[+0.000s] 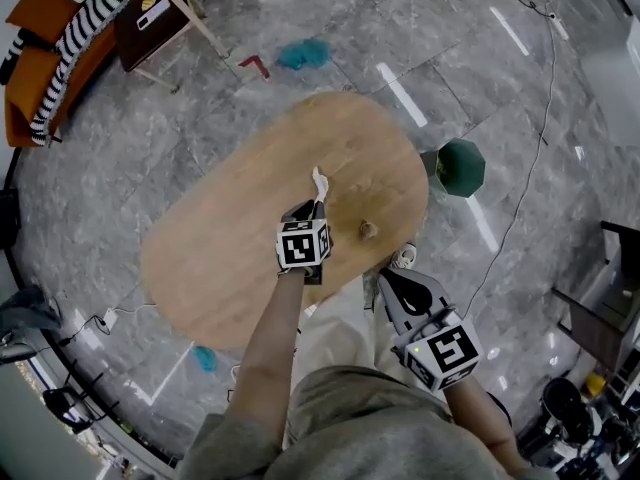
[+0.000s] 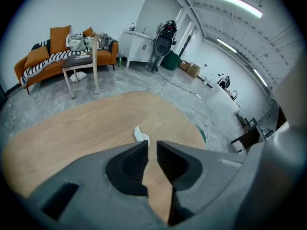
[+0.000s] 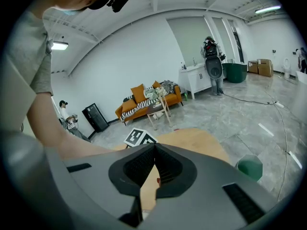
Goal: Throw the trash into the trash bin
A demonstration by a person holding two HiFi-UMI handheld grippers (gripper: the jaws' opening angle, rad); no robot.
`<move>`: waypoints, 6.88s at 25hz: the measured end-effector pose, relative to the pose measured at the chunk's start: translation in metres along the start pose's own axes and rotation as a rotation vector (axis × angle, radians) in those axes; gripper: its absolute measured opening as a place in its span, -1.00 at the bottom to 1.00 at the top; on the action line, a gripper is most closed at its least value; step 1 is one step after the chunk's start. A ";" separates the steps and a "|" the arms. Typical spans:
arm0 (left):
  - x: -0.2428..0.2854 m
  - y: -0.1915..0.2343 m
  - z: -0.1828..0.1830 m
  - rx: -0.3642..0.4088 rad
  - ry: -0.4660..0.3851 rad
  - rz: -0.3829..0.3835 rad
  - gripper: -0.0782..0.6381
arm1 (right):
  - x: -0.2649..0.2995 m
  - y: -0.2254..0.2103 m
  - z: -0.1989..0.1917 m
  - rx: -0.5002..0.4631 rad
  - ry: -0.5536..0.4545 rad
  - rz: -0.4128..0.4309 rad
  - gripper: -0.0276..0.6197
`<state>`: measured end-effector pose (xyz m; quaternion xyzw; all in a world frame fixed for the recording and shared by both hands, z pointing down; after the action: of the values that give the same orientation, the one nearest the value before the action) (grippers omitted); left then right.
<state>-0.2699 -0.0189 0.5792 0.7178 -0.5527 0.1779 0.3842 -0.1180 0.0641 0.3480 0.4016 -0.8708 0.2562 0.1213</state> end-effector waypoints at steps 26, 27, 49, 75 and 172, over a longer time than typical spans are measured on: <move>0.083 0.021 -0.039 0.110 0.094 -0.027 -0.20 | 0.021 -0.031 -0.050 0.140 0.057 -0.087 -0.89; 0.086 0.021 -0.041 0.111 0.099 -0.030 -0.20 | 0.021 -0.032 -0.051 0.144 0.059 -0.090 -0.89; 0.071 0.022 -0.049 0.157 0.130 -0.017 -0.72 | 0.019 -0.031 -0.041 0.143 0.016 -0.095 -0.89; -0.026 -0.012 0.000 0.146 0.071 -0.038 -0.72 | -0.002 -0.002 0.006 0.009 -0.071 -0.034 -0.89; -0.050 -0.346 0.043 0.142 -0.142 -0.085 -0.72 | -0.249 -0.239 0.071 -0.053 -0.230 -0.050 -0.89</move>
<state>0.0282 0.0143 0.3949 0.7768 -0.5335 0.1489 0.2996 0.2252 0.0534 0.2680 0.4467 -0.8751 0.1823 0.0377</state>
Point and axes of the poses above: the fingertips, and each gripper's own axes: x forward along the fingers, y to its left, z out of its top, the point moved 5 cm from there along -x, backward along the fingers, and after that the axes turned 14 degrees about -y, right-handed, at the moved point
